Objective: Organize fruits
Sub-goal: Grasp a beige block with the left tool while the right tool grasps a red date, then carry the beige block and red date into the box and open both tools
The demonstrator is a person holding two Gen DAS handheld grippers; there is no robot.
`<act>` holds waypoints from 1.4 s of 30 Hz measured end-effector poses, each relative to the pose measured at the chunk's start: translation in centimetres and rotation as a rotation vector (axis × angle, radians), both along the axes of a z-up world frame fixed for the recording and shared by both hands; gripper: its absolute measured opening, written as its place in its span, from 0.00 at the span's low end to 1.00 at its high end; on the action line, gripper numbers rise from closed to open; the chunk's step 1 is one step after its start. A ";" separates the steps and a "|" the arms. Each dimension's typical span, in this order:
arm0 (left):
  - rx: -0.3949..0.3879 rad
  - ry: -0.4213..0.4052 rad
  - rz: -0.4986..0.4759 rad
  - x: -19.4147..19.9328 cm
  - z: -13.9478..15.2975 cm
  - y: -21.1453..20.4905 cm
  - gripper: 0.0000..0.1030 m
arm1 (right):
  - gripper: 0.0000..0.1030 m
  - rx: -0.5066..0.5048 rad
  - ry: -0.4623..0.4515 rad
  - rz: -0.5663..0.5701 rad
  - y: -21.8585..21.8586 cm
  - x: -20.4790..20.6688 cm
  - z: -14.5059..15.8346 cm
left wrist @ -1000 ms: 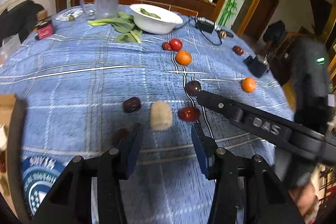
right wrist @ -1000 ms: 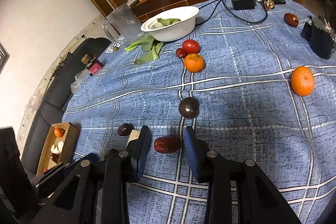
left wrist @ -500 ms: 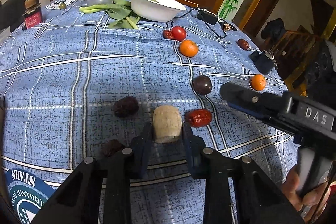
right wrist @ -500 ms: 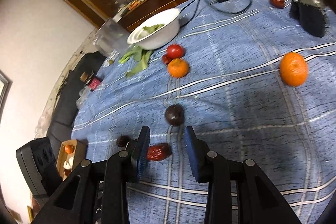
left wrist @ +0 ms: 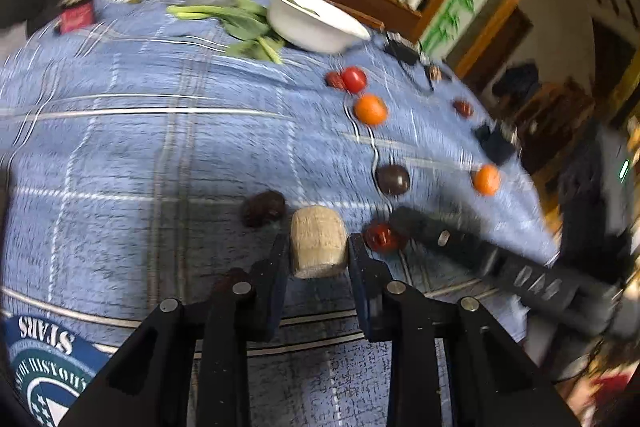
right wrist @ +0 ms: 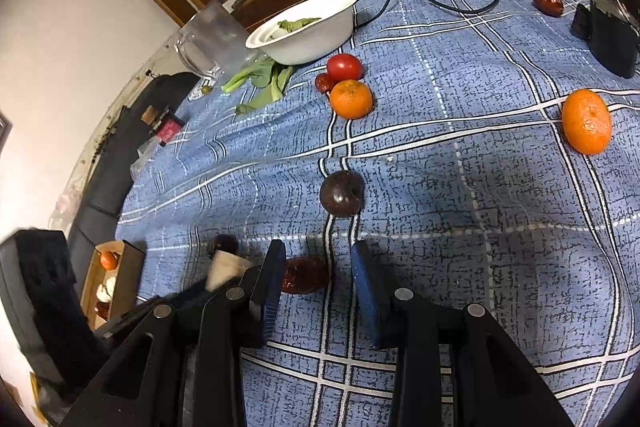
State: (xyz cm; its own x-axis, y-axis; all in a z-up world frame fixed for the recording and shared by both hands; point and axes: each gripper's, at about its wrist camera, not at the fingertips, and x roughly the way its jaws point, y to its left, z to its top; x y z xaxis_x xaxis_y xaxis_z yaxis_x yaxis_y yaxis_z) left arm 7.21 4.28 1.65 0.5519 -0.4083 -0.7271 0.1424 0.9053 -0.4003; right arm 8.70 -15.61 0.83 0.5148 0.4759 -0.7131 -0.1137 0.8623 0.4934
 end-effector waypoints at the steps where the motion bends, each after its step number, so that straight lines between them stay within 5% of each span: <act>1: -0.015 -0.006 0.020 0.0 0.3 0.5 0.27 | 0.35 -0.016 -0.006 0.009 0.4 0.0 0.0; 11: -0.115 -0.002 0.079 0.2 0.7 2.4 0.27 | 0.40 -0.266 -0.107 0.099 5.3 -1.2 0.4; 18: -0.120 -0.020 0.086 0.1 0.9 2.6 0.27 | 0.31 -0.263 -0.111 0.120 5.4 -1.3 0.3; 26: -0.157 -0.002 0.100 0.6 0.3 3.5 0.27 | 0.32 -0.456 -0.141 0.164 8.1 -2.7 0.3; 34: -0.182 -0.014 0.103 0.6 0.6 4.2 0.27 | 0.28 -0.421 -0.124 0.050 7.2 -4.1 1.3; 42: -0.228 -0.038 0.075 -0.6 1.7 4.2 0.27 | 0.28 -0.385 -0.174 -0.018 4.8 -12.2 5.8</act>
